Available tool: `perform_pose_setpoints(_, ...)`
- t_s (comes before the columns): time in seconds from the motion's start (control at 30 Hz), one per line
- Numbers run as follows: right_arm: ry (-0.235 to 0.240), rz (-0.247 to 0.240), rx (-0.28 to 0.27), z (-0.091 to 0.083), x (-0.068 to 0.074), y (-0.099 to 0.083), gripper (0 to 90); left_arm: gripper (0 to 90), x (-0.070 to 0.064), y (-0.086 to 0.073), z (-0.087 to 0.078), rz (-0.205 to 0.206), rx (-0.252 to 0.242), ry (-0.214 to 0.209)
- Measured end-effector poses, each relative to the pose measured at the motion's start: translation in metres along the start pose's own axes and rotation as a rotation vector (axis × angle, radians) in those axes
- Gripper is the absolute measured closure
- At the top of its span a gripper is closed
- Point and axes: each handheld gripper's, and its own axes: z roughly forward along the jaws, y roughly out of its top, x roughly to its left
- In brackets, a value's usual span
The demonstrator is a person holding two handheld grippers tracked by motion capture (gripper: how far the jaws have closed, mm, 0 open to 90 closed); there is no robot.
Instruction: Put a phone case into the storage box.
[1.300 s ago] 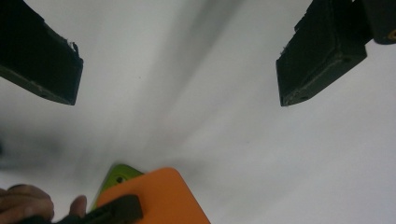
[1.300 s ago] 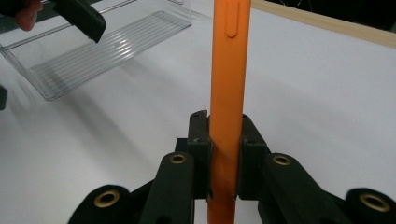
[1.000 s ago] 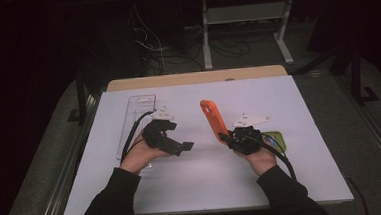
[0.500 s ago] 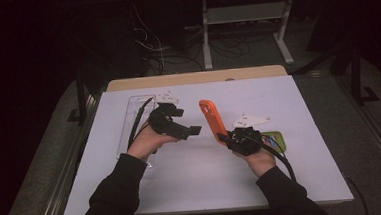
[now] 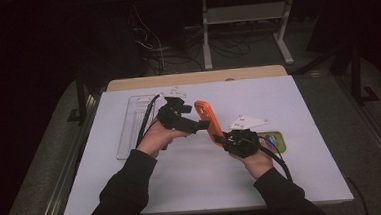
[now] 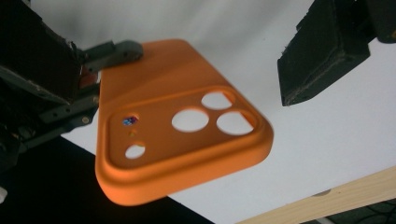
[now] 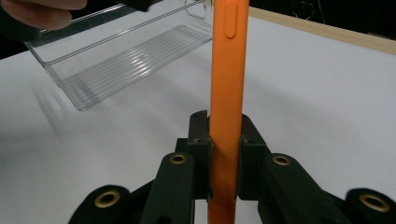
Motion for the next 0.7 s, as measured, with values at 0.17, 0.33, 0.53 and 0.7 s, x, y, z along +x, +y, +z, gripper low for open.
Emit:
perform_pose_setpoints(0.17, 0.013, 0.001, -0.007, 0.0, 0.002, 0.001, 77.8, 0.0, -0.001, 0.0, 0.005, 0.0, -0.006, -0.001)
perform_pose_setpoints(0.33, 0.018, -0.004, -0.01, 0.001, 0.004, 0.001, 77.8, 0.0, -0.002, 0.001, 0.009, -0.004, -0.017, -0.003)
perform_pose_setpoints(0.53, 0.025, -0.007, -0.013, 0.002, 0.006, 0.001, 77.8, 0.0, -0.003, 0.001, 0.012, -0.02, -0.029, -0.004)
perform_pose_setpoints(0.7, 0.033, 0.004, -0.005, 0.003, 0.008, 0.0, 77.9, 0.0, -0.005, 0.002, 0.013, -0.034, -0.048, 0.0)
